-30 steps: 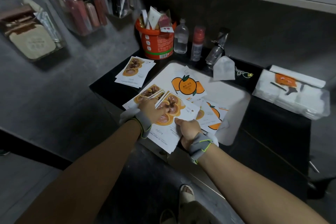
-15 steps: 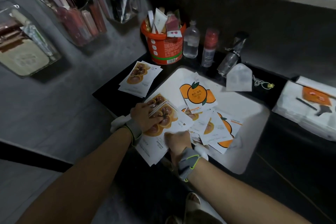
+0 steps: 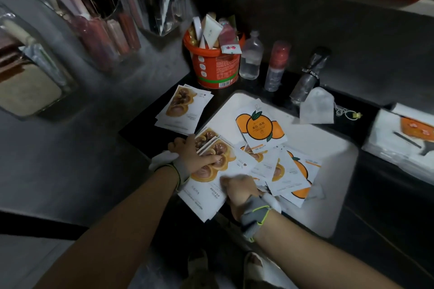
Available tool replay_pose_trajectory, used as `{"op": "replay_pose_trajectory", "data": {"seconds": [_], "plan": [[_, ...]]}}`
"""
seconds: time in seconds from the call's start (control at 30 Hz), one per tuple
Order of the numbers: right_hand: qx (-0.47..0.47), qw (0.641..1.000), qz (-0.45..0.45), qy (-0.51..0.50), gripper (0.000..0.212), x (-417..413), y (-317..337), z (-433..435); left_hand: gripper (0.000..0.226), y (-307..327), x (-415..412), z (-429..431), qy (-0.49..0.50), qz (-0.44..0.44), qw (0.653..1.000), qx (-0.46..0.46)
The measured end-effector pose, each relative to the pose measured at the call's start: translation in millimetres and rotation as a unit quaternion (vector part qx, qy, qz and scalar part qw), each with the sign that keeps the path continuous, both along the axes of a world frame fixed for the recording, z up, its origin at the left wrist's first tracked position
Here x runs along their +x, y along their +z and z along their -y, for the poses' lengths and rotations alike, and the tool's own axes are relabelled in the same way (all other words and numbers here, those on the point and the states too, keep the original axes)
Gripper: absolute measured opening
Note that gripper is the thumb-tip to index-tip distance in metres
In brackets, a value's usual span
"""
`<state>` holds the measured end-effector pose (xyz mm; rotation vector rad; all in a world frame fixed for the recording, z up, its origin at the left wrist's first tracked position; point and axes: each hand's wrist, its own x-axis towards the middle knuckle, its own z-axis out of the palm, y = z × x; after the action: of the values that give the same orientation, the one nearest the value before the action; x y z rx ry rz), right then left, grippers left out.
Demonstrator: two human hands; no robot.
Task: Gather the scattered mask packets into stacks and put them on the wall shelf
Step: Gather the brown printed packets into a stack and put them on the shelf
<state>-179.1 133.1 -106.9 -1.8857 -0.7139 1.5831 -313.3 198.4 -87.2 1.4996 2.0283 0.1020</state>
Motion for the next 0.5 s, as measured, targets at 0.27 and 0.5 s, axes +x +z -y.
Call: {"op": "replay_pose_trajectory", "data": {"seconds": [0.27, 0.5], "plan": [[0.030, 0.995, 0.093, -0.006, 0.019, -19, 9, -8, 0.098, 0, -15, -15, -0.071, 0.024, 0.995, -0.060], [0.065, 0.991, 0.055, -0.102, 0.070, -33, -14, -18, 0.083, -3, -26, -12, -0.026, 0.216, 0.976, -0.005]]}}
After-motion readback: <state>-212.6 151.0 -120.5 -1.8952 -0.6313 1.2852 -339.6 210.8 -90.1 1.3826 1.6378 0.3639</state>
